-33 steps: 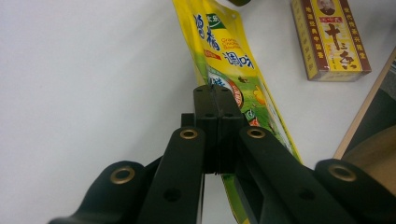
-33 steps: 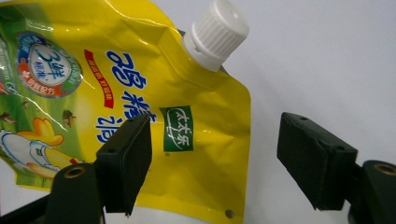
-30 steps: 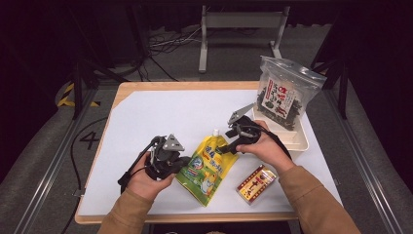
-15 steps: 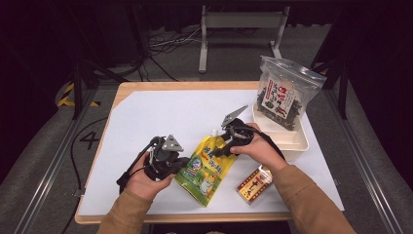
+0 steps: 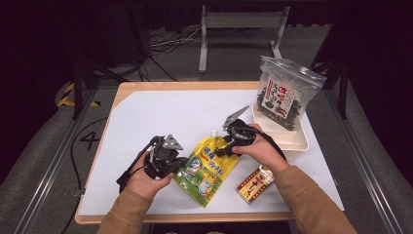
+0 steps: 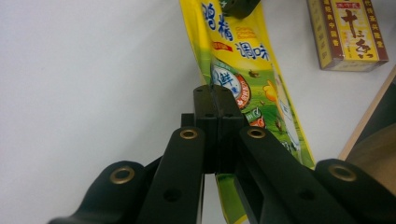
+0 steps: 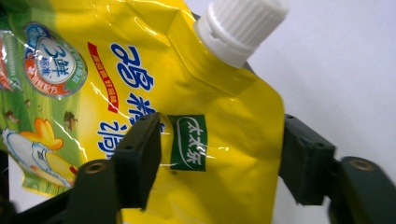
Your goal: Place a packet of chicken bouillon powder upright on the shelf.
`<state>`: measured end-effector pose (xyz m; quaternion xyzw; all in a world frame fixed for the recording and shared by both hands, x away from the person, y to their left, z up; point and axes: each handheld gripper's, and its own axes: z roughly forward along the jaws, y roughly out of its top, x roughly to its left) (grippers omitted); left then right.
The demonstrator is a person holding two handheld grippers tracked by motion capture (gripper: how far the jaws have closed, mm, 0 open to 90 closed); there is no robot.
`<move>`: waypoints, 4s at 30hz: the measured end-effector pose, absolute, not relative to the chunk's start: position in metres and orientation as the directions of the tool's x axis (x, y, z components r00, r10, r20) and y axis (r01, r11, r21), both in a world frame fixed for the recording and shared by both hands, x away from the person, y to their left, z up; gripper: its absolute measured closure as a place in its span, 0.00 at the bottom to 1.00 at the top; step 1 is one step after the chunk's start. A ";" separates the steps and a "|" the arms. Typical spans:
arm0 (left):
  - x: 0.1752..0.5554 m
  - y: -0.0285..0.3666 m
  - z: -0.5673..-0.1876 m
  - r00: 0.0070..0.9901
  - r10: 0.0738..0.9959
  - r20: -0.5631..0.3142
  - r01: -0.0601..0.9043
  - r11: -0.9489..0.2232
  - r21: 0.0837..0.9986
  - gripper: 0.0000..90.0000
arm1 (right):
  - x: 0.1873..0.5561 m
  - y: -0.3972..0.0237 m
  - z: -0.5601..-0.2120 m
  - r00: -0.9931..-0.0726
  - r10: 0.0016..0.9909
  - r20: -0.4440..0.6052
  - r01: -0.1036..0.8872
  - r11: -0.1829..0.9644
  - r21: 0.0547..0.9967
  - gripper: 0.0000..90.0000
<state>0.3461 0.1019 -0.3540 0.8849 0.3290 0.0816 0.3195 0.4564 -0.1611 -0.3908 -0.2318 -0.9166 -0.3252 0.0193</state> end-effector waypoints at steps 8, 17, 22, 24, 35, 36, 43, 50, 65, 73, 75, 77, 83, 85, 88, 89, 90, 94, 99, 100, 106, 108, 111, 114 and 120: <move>0.349 0.101 -0.358 0.753 0.655 -0.059 0.551 -0.580 0.600 1.00 | 0.454 -0.173 -0.381 -0.880 0.428 0.205 0.460 0.662 0.592 0.69; 0.352 0.100 -0.363 0.745 0.666 -0.047 0.562 -0.587 0.583 1.00 | 0.453 -0.179 -0.375 -0.887 0.400 0.232 0.453 0.653 0.607 0.83; 0.354 0.100 -0.366 0.733 0.679 -0.045 0.576 -0.584 0.572 1.00 | 0.450 -0.178 -0.374 -0.895 0.373 0.247 0.442 0.654 0.614 0.86; 0.355 0.100 -0.367 0.731 0.681 -0.045 0.579 -0.583 0.570 1.00 | 0.449 -0.178 -0.373 -0.898 0.351 0.265 0.438 0.652 0.619 0.85; 0.357 0.099 -0.369 0.723 0.690 -0.043 0.591 -0.584 0.557 1.00 | 0.446 -0.173 -0.375 -0.895 0.313 0.317 0.445 0.658 0.607 0.86; 0.357 0.099 -0.370 0.722 0.691 -0.042 0.591 -0.584 0.557 1.00 | 0.446 -0.172 -0.375 -0.895 0.313 0.318 0.446 0.660 0.604 0.87; 0.357 0.101 -0.369 0.720 0.692 -0.059 0.596 -0.573 0.563 1.00 | 0.445 -0.168 -0.375 -0.892 0.326 0.314 0.452 0.672 0.587 1.00; 0.356 0.107 -0.363 0.724 0.687 -0.068 0.581 -0.553 0.598 1.00 | 0.437 -0.166 -0.354 -0.908 0.325 0.264 0.419 0.687 0.594 1.00; 0.353 0.116 -0.353 0.734 0.673 -0.088 0.536 -0.496 0.683 0.97 | 0.417 -0.162 -0.302 -0.940 0.278 0.196 0.339 0.712 0.615 1.00; 0.353 0.119 -0.348 0.738 0.667 -0.102 0.526 -0.473 0.707 0.94 | 0.405 -0.161 -0.281 -0.955 0.243 0.172 0.297 0.732 0.613 1.00; 0.354 0.120 -0.348 0.736 0.668 -0.106 0.524 -0.463 0.715 0.94 | 0.402 -0.161 -0.276 -0.959 0.234 0.163 0.284 0.737 0.613 1.00; 0.355 0.122 -0.347 0.736 0.668 -0.111 0.525 -0.459 0.717 0.94 | 0.400 -0.161 -0.271 -0.962 0.228 0.152 0.272 0.746 0.608 1.00; 0.356 0.127 -0.346 0.729 0.673 -0.123 0.526 -0.437 0.730 0.91 | 0.395 -0.161 -0.257 -0.968 0.216 0.124 0.247 0.767 0.593 1.00; 0.357 0.129 -0.346 0.730 0.671 -0.128 0.525 -0.432 0.733 0.89 | 0.393 -0.162 -0.251 -0.970 0.215 0.109 0.238 0.776 0.585 1.00; 0.359 0.133 -0.346 0.722 0.679 -0.133 0.534 -0.425 0.731 0.86 | 0.392 -0.163 -0.245 -0.972 0.215 0.093 0.229 0.786 0.574 1.00; 0.359 0.134 -0.347 0.716 0.686 -0.132 0.537 -0.421 0.731 0.86 | 0.391 -0.164 -0.244 -0.972 0.218 0.090 0.230 0.790 0.569 1.00; 0.360 0.138 -0.348 0.709 0.691 -0.142 0.547 -0.412 0.729 0.85 | 0.391 -0.165 -0.242 -0.972 0.219 0.082 0.227 0.793 0.565 1.00; 0.362 0.143 -0.349 0.698 0.701 -0.147 0.557 -0.403 0.727 0.84 | 0.389 -0.168 -0.234 -0.970 0.237 0.051 0.226 0.808 0.544 1.00; 0.366 0.151 -0.352 0.680 0.717 -0.151 0.570 -0.389 0.724 0.83 | 0.390 -0.172 -0.222 -0.967 0.255 0.018 0.227 0.821 0.524 1.00; 0.367 0.152 -0.352 0.679 0.719 -0.149 0.570 -0.389 0.724 0.83 | 0.390 -0.173 -0.219 -0.966 0.260 0.012 0.228 0.823 0.521 1.00; 0.371 0.162 -0.355 0.658 0.736 -0.158 0.584 -0.368 0.724 0.81 | 0.393 -0.180 -0.208 -0.959 0.283 -0.020 0.236 0.834 0.499 1.00; 0.372 0.165 -0.355 0.652 0.740 -0.165 0.592 -0.362 0.720 0.80 | 0.394 -0.184 -0.204 -0.957 0.289 -0.028 0.238 0.835 0.497 1.00; 0.373 0.166 -0.355 0.649 0.742 -0.168 0.595 -0.357 0.720 0.80 | 0.395 -0.189 -0.199 -0.953 0.301 -0.033 0.246 0.832 0.497 1.00; 0.375 0.167 -0.356 0.648 0.744 -0.165 0.595 -0.358 0.720 0.80 | 0.394 -0.193 -0.194 -0.949 0.313 -0.035 0.255 0.829 0.498 1.00; 0.378 0.168 -0.357 0.642 0.748 -0.169 0.601 -0.354 0.716 0.80 | 0.393 -0.201 -0.182 -0.944 0.327 -0.054 0.257 0.825 0.503 1.00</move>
